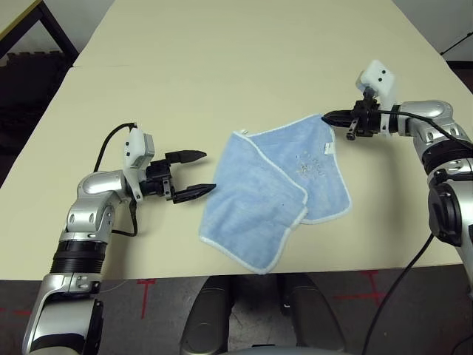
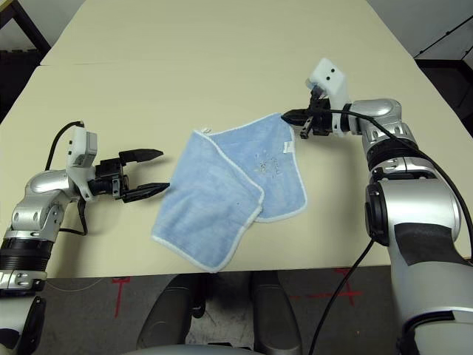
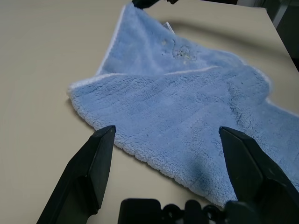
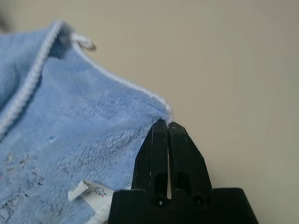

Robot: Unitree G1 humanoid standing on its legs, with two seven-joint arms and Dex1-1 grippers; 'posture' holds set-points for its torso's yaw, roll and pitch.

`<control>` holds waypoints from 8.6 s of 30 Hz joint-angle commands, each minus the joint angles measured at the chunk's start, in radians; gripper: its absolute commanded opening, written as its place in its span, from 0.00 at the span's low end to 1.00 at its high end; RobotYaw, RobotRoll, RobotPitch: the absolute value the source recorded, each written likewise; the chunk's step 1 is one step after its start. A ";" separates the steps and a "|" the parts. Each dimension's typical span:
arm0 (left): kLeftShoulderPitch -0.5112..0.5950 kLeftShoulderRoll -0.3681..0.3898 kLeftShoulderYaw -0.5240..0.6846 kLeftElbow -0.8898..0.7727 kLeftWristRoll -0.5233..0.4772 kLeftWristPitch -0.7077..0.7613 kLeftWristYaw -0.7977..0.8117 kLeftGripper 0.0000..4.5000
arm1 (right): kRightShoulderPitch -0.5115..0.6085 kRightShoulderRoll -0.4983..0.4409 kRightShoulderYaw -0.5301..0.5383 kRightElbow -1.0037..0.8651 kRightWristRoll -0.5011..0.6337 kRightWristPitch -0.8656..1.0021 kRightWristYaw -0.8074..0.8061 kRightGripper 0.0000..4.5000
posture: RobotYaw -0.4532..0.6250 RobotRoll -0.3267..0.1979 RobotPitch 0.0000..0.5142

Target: Fold the towel and set it aside.

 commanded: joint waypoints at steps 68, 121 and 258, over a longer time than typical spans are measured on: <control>-0.133 -0.078 -0.021 0.125 0.015 0.029 0.115 1.00 | -0.430 0.177 -0.070 -0.071 0.123 -0.435 -0.459 0.01 | 0.51 0.62 0.38; -0.501 -0.299 0.028 0.579 0.218 -0.089 0.629 1.00 | -0.518 0.172 -0.113 -0.072 0.172 -0.407 -0.420 0.01 | 0.51 0.62 0.37; -0.413 -0.212 0.012 0.435 0.151 0.302 0.342 0.96 | -0.633 0.175 -0.150 -0.033 0.187 -0.421 -0.456 0.00 | 0.47 0.62 0.44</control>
